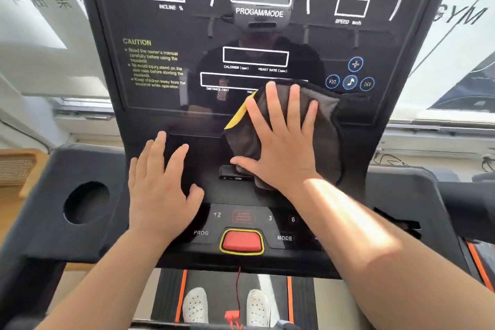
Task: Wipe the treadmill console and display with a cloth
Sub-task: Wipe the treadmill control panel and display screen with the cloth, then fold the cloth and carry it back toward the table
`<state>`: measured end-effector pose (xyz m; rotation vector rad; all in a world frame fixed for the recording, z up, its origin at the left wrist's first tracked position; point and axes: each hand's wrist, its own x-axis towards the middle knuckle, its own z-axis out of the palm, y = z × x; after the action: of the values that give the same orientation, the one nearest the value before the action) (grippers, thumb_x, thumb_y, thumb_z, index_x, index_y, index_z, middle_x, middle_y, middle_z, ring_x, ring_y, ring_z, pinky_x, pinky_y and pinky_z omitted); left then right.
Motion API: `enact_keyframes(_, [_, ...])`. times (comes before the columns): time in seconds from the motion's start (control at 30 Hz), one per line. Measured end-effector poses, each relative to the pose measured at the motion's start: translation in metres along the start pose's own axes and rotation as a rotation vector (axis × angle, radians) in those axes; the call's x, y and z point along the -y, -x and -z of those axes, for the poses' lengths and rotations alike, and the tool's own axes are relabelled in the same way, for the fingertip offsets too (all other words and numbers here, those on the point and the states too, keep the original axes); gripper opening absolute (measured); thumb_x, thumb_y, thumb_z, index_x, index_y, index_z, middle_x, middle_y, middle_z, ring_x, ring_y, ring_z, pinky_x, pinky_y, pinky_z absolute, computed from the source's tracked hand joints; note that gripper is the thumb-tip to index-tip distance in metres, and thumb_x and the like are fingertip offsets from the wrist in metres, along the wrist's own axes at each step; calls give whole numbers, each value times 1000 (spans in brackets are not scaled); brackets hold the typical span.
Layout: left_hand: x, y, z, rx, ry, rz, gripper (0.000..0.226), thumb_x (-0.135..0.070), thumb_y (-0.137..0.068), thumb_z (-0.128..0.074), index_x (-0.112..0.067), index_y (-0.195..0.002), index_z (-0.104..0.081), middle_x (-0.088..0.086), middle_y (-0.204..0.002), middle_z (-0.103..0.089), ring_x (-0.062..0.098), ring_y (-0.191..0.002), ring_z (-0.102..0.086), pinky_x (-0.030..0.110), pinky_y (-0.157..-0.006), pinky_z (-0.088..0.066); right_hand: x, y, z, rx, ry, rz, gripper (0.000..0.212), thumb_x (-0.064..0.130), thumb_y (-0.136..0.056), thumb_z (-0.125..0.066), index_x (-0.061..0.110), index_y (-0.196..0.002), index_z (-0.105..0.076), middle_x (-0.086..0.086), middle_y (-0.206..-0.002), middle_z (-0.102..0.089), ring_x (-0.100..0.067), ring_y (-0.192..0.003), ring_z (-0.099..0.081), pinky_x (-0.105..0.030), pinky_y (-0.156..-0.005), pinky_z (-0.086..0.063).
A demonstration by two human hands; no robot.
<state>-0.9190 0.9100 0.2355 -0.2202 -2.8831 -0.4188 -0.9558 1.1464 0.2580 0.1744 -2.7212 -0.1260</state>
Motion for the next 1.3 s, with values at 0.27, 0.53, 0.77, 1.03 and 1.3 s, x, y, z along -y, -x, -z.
enact_keyframes(0.27, [17, 16, -3, 67, 16, 23, 73, -35, -74, -60, -19, -144, -47, 14, -163, -25, 40, -147, -27, 63, -116, -27, 52, -25, -2, -30, -34, 29, 124, 90, -67, -60, 32, -164, -11, -9, -173, -3, -44, -156, 4, -63, -118, 16])
enact_keyframes(0.53, [-8, 13, -7, 1, 137, -64, 61, -33, -75, -62, -16, -134, -58, 10, -144, -48, 31, -131, -42, 52, -106, -36, -27, 21, -4, -21, 34, -36, 87, 77, -90, -50, 37, -162, -23, -3, -172, -14, -41, -157, -7, -63, -123, -4])
enact_keyframes(0.77, [-52, 4, 3, 46, 384, -84, 61, -41, -78, -57, -21, -136, -55, -2, -136, -56, 21, -125, -48, 25, -105, -28, -47, 59, 8, -124, -104, -155, 67, 23, -79, -75, 23, -143, -57, -13, -149, -46, -37, -134, -38, -56, -106, -35])
enact_keyframes(1.03, [-108, -1, 23, 489, 1189, 327, 19, -29, -86, -68, -30, -104, -73, 1, -103, -76, 22, -103, -71, 54, -98, -53, -3, 60, 46, -116, -384, -25, 21, 13, -81, -68, 14, -100, -74, -3, -94, -62, -33, -81, -52, -44, -67, -50])
enact_keyframes(1.3, [-102, 11, 25, 258, 1401, 626, 23, -4, -92, -55, -11, -106, -72, 14, -103, -77, 34, -103, -72, 48, -96, -56, -14, 85, 44, 131, -670, -82, 53, 59, -88, -65, 22, -126, -69, 7, -117, -66, -19, -113, -54, -33, -96, -47])
